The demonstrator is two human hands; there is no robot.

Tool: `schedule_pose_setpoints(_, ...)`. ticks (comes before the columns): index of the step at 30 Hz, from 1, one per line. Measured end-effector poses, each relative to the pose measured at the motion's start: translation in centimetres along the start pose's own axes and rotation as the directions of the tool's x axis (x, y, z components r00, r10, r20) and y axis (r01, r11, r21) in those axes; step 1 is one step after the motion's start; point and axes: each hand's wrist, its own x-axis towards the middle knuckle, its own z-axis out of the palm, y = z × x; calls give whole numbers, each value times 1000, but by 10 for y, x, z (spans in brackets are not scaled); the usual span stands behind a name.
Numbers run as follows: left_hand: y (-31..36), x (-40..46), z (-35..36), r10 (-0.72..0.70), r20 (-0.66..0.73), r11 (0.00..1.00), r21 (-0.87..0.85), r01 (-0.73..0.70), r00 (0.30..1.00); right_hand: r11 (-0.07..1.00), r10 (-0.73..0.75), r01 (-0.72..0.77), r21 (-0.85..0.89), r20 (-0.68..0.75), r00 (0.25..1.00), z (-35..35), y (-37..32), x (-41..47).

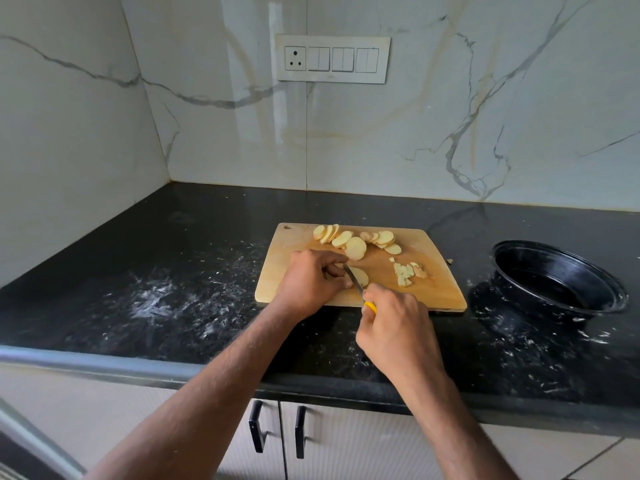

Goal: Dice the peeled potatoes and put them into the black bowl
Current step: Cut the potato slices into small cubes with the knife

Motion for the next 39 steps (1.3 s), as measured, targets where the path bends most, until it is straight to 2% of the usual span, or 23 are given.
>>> schedule_pose_setpoints(17,0,4,3,-57,-67,998,-3,57,996,1000,-3,4,-7,38,999,-4,-5,3)
schedule_pose_setpoints(28,1,5,3,-86,-27,996,5,87,996,998,-2,9,-57,117,993,-15,-10,-6)
schedule_pose_setpoints(39,2,5,0,-79,8,997,17,79,997,1000,3,-2,-14,56,998,-40,15,-24)
